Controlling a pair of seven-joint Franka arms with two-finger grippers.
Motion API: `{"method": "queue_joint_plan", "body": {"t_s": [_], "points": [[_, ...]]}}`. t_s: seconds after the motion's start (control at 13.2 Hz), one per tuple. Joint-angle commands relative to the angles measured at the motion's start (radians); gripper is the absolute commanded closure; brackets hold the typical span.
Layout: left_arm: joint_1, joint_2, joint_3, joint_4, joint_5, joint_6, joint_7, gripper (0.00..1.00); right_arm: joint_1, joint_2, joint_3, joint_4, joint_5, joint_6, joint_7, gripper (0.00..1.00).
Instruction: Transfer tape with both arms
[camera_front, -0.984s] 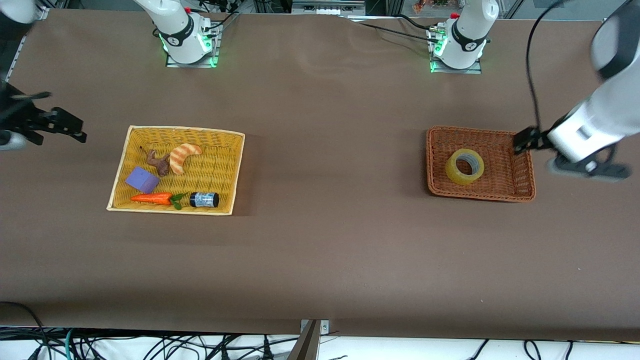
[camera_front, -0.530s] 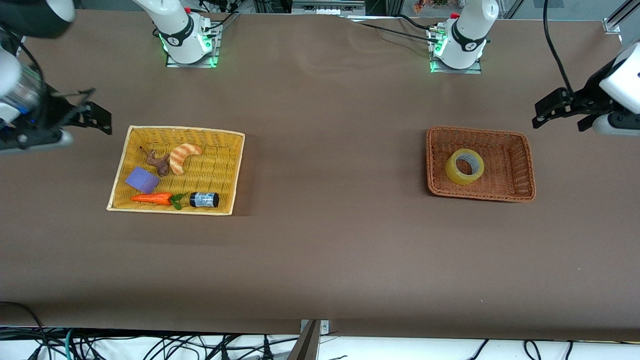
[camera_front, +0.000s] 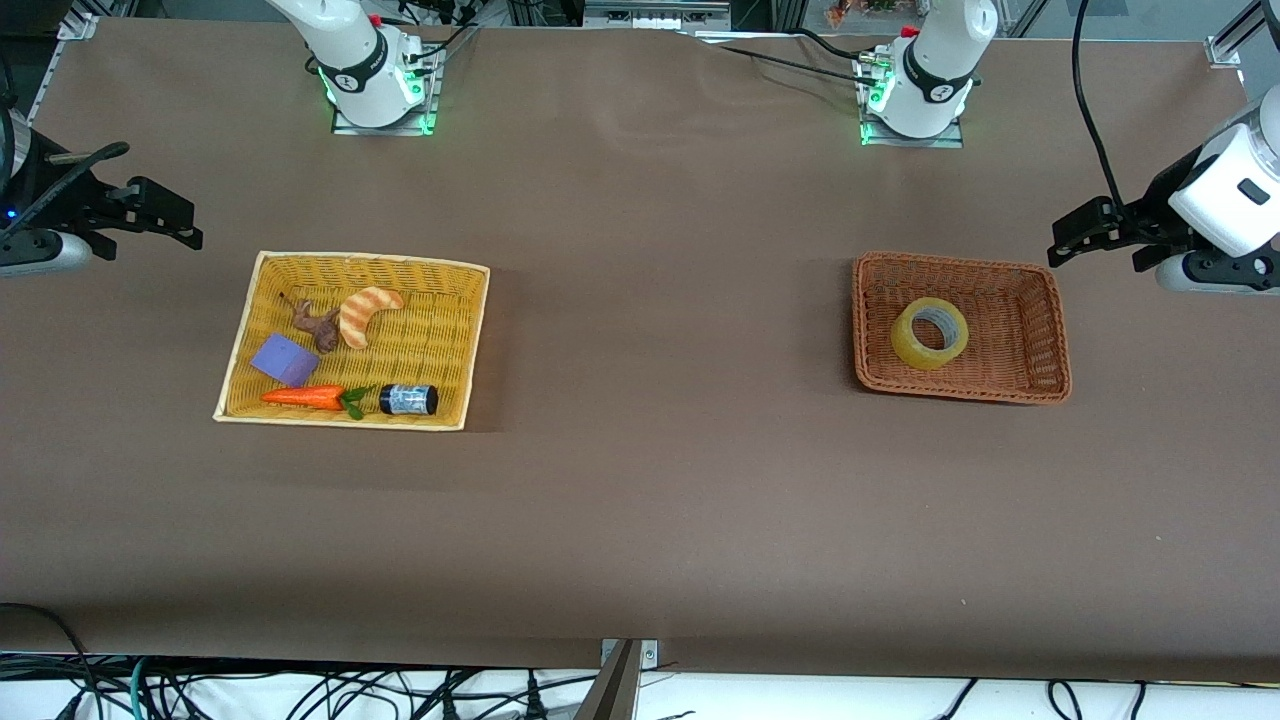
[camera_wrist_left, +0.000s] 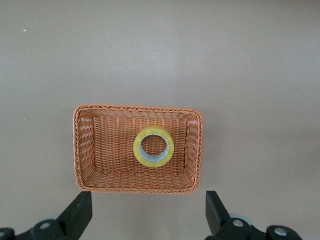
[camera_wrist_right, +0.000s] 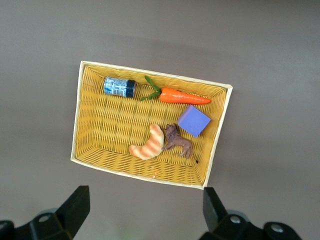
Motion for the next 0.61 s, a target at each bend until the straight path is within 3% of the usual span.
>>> {"method": "queue_joint_plan", "body": {"t_s": [0.0, 0.53], "points": [[-0.009, -0.021, -0.01, -0.01, 0.016, -0.006, -0.005, 0.0, -0.007, 0.002, 0.005, 0.015, 0.008, -0.006, -0.009, 0.0], [-0.008, -0.021, -0.016, -0.01, 0.031, -0.005, -0.004, 0.0, -0.007, 0.0, 0.01, 0.015, 0.0, -0.009, -0.011, 0.0]]}}
